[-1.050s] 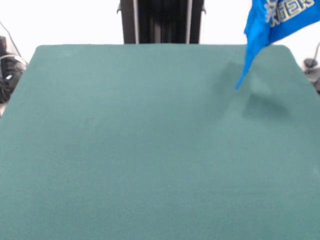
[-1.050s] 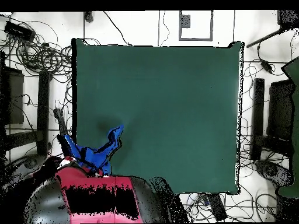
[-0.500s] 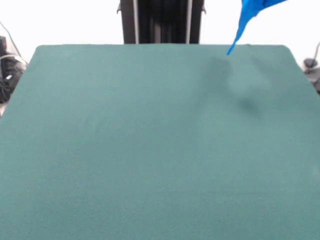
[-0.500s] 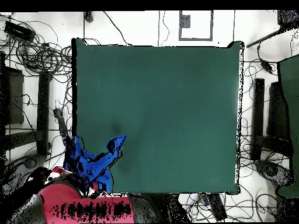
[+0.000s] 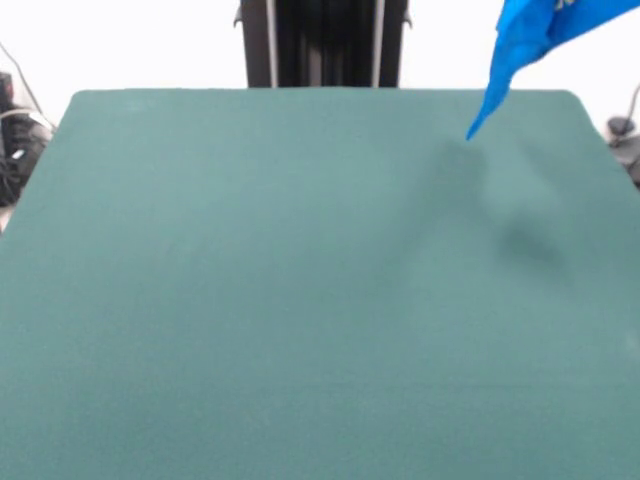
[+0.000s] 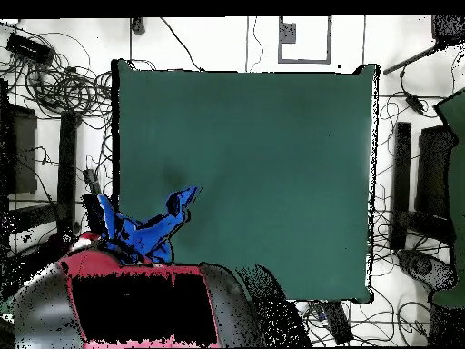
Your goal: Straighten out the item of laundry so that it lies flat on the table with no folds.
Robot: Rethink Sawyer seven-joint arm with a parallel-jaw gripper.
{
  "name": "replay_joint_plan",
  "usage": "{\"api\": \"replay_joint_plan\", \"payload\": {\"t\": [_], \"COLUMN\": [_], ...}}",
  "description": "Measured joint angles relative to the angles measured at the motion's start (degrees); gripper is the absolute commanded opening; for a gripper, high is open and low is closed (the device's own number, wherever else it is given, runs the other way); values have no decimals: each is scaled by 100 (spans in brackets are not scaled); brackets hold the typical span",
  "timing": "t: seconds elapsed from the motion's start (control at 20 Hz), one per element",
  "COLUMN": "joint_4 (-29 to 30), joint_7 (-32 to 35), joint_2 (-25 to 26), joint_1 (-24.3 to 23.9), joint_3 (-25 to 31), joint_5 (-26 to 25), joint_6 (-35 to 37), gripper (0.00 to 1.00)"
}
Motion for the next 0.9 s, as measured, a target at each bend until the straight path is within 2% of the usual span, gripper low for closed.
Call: {"api": "replay_joint_plan", "payload": {"t": [0.55,0.9], "joint_4": [-697,-1207], "joint_7": [39,298], "joint_2": [857,1424], "joint_1": [404,684], "joint_3": [-11,-59], "joint_5": [-15,-15], "joint_6": [0,0], "gripper": [0,0]}}
